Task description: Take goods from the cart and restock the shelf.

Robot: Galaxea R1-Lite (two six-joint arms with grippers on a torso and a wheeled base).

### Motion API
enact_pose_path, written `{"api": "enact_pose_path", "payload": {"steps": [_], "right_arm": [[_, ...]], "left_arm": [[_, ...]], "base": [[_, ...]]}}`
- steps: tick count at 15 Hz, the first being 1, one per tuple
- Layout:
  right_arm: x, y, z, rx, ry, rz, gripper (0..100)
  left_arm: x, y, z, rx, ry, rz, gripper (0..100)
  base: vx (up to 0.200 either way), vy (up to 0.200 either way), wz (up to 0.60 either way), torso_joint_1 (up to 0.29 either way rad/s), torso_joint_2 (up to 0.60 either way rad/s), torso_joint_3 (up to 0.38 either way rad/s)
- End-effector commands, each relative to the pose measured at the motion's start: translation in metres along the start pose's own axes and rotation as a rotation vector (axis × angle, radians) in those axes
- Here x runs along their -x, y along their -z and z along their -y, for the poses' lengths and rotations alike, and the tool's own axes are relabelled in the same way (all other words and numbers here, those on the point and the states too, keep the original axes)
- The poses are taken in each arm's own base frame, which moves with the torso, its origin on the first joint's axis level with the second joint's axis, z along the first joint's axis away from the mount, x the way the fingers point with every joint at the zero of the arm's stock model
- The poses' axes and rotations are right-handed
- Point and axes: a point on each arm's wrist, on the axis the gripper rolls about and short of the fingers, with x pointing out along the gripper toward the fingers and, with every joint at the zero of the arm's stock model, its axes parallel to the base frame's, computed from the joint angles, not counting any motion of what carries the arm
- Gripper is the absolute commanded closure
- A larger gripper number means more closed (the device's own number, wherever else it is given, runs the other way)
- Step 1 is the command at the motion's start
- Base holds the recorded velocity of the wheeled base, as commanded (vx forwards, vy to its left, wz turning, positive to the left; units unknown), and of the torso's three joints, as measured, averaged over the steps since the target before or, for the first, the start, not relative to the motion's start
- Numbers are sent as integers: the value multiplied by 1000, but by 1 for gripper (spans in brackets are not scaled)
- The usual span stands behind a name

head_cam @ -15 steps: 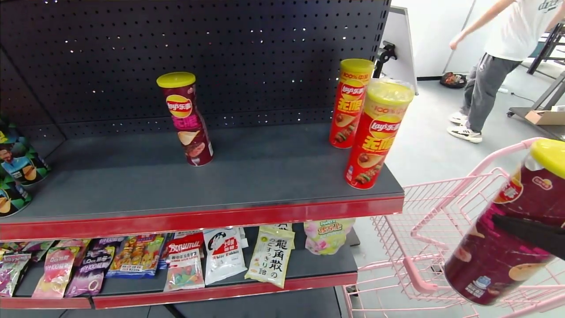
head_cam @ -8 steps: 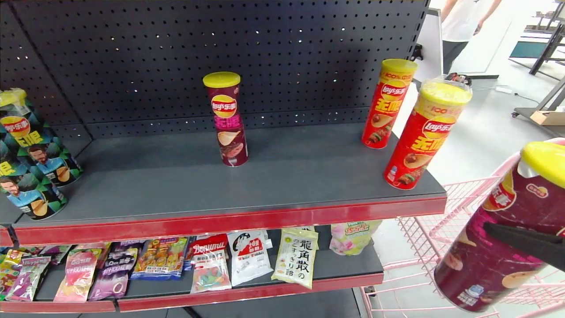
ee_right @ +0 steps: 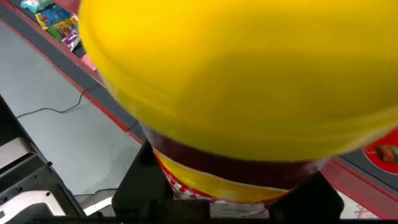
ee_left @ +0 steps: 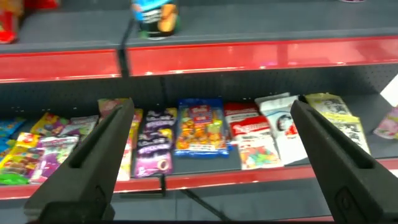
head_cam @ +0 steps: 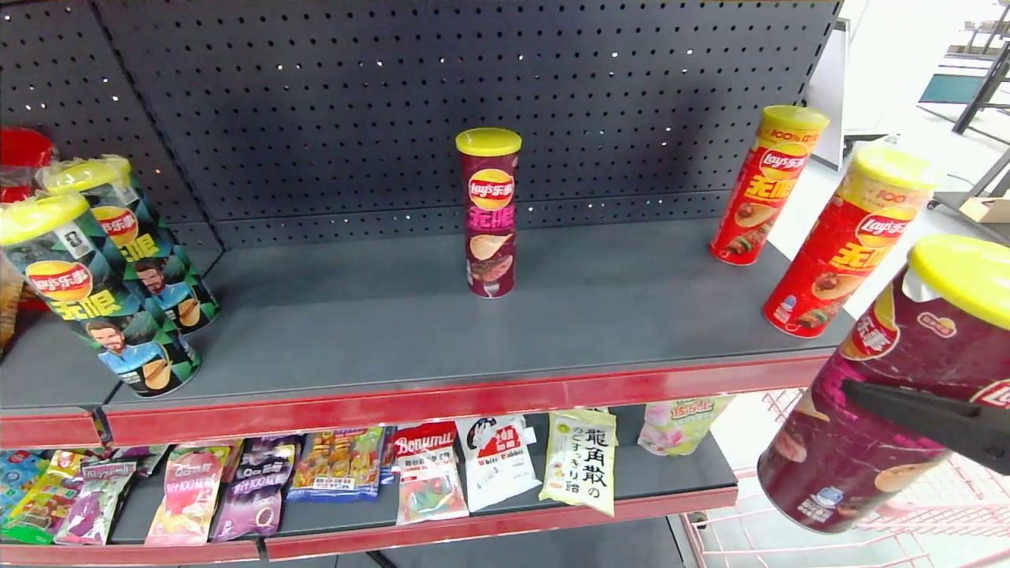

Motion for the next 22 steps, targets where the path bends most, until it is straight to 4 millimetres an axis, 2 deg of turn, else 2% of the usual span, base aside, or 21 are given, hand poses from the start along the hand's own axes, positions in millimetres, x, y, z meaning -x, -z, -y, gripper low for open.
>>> {"api": "enact_pose_path", "payload": {"steps": [1,7,13,22], "right_arm": [[-3,1,1,-3,-5,-12,100],[-3,1,0,2,-9,-13,100],[-5,1,-2,5,-32,-15,100],[-3,-4,-2,11,-27,7,100]], "left_arm": [[0,0,0,0,0,-1,0],[0,0,0,0,0,-1,0],[0,0,0,0,0,-1,0],[0,0,0,0,0,-1,0]], "base": [[0,200,0,2,-2,7],[0,0,0,0,0,0],[200,0,0,-2,-2,5],[0,0,0,0,0,0]]}}
